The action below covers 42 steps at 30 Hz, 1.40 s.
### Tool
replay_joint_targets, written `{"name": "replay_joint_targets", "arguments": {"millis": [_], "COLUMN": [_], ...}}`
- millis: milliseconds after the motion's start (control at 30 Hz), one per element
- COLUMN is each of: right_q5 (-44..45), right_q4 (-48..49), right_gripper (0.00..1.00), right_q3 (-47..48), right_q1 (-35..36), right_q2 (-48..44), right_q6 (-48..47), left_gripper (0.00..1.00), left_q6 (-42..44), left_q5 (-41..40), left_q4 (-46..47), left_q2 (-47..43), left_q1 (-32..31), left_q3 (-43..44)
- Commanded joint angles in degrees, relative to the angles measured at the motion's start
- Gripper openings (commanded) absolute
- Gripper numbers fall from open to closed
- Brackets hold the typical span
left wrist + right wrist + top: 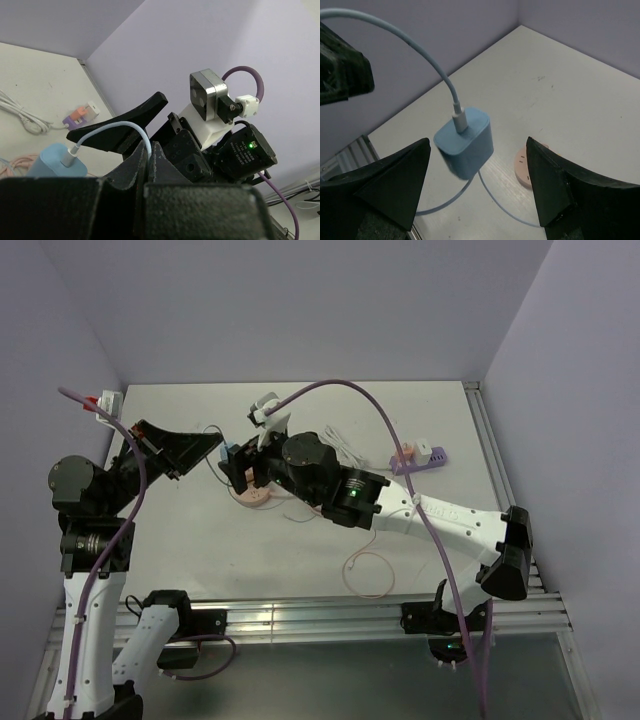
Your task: Insert the plug
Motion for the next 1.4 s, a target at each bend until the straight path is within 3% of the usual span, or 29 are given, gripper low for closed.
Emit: {"name": "replay_joint_targets", "arguments": {"millis": [0, 333, 433, 567, 700, 733, 767, 833, 867, 967, 1033, 1067, 1133, 1233, 1333, 1367], "right_q5": [2.9, 8.4, 8.7, 8.5, 9.7, 10.2, 10.8, 11.8, 11.9, 11.1, 10.5, 10.0, 8.4, 0.9, -12.6, -16.2], "right_q4": [4.5, 5.4, 4.1, 3.4, 4.7, 4.9, 4.9, 4.9, 5.0, 6.8, 7.8, 8.1, 8.8, 13.3, 19.6, 21.0], "right_gripper": [0.84, 0.81, 0.7, 0.38, 0.19, 0.13, 0.0, 0.0, 0.0, 0.0, 0.0, 0.0, 0.0, 0.0, 0.0, 0.0], "right_q3": [3.4, 6.0, 7.1, 7.2, 4.9, 4.6, 4.3, 3.4, 2.8, -1.0, -4.3, -5.4, -9.0, -16.2, -23.9, -25.4], "right_q1": [1.0, 2.1, 2.4, 2.5, 2.5, 2.5, 2.4, 2.4, 2.4, 1.9, 1.1, 0.8, 0.2, -1.7, -4.2, -5.8], "right_q2": [1.1, 5.3, 6.1, 6.4, 5.4, 5.3, 5.2, 4.8, 4.6, 2.8, 1.0, 0.3, -2.1, -7.8, -14.7, -16.2], "right_q6": [-0.7, 0.0, 0.5, 1.4, 2.1, 2.1, 2.2, 2.1, 2.2, 3.1, 4.1, 4.5, 5.7, 6.8, 7.9, 8.1], "left_gripper": [0.0, 0.0, 0.0, 0.0, 0.01, 0.02, 0.09, 0.24, 0.42, 0.62, 0.68, 0.85, 0.89, 0.86, 0.75, 0.66], "left_q6": [-1.3, -1.9, -1.9, -1.8, -1.2, -1.1, -0.9, 0.9, 2.0, 6.1, 9.7, 11.1, 14.4, 16.9, 17.2, 17.0], "left_q5": [-0.9, -1.5, -1.5, -1.3, -0.9, -0.4, 0.0, 1.0, 1.1, -0.4, -1.8, -2.4, -4.0, -5.7, -4.3, -1.7], "left_q4": [3.2, 3.2, 3.2, 3.0, 2.3, 2.4, 2.4, 0.5, -0.6, -4.7, -8.4, -9.7, -12.5, -14.3, -12.3, -11.4], "left_q2": [-1.2, -1.2, -1.2, -1.2, -1.1, -1.0, -0.8, -0.5, -0.5, -1.1, -1.4, -1.7, -2.0, -3.0, -4.0, -4.1], "left_q1": [-0.4, -1.0, -1.2, -1.3, -1.4, -1.4, -1.5, -1.5, -1.5, -1.5, -1.5, -1.4, -1.4, -1.4, -1.4, -1.4], "left_q3": [-0.3, -0.5, -0.6, -1.0, -1.3, -1.5, -1.6, -1.4, -0.9, -0.6, -0.3, -0.2, 0.1, -1.6, -4.6, -6.2]}}
